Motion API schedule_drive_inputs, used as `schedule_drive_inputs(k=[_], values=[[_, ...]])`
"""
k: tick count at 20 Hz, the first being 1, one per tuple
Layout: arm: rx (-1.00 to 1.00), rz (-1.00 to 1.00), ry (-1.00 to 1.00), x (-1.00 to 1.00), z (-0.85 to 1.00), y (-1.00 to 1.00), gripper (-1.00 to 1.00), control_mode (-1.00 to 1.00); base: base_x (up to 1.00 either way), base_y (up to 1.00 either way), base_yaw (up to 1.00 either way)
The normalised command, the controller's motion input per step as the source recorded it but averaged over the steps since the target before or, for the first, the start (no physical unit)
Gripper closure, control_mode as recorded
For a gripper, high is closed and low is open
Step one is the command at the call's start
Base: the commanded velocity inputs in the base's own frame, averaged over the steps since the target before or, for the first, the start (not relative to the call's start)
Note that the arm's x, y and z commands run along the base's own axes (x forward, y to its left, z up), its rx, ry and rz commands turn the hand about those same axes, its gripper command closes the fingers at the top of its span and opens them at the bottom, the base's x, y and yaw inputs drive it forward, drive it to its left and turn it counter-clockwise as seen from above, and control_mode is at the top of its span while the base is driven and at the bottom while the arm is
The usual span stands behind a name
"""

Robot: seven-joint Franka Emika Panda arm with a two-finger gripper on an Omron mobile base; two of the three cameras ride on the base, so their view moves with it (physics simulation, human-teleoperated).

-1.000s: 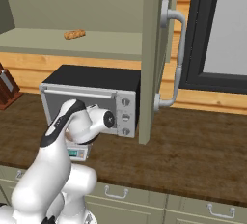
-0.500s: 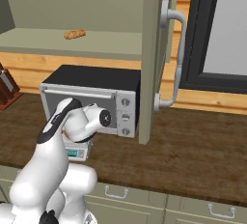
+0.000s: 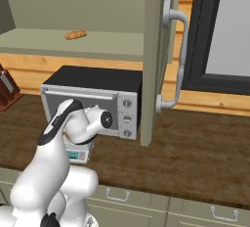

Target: Pick the honey bottle and place it on the digital scale for weighing, and close the cabinet.

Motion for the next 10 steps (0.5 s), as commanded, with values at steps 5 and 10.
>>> schedule_drive_inputs(k=[5,10], values=[[0.00,0.00,0.00,0.00,0.00,0.00,-1.00,-1.00,0.00,0.00,0.00],[0.00,0.00,0.00,0.00,0.00,0.00,-1.00,-1.00,0.00,0.00,0.00]])
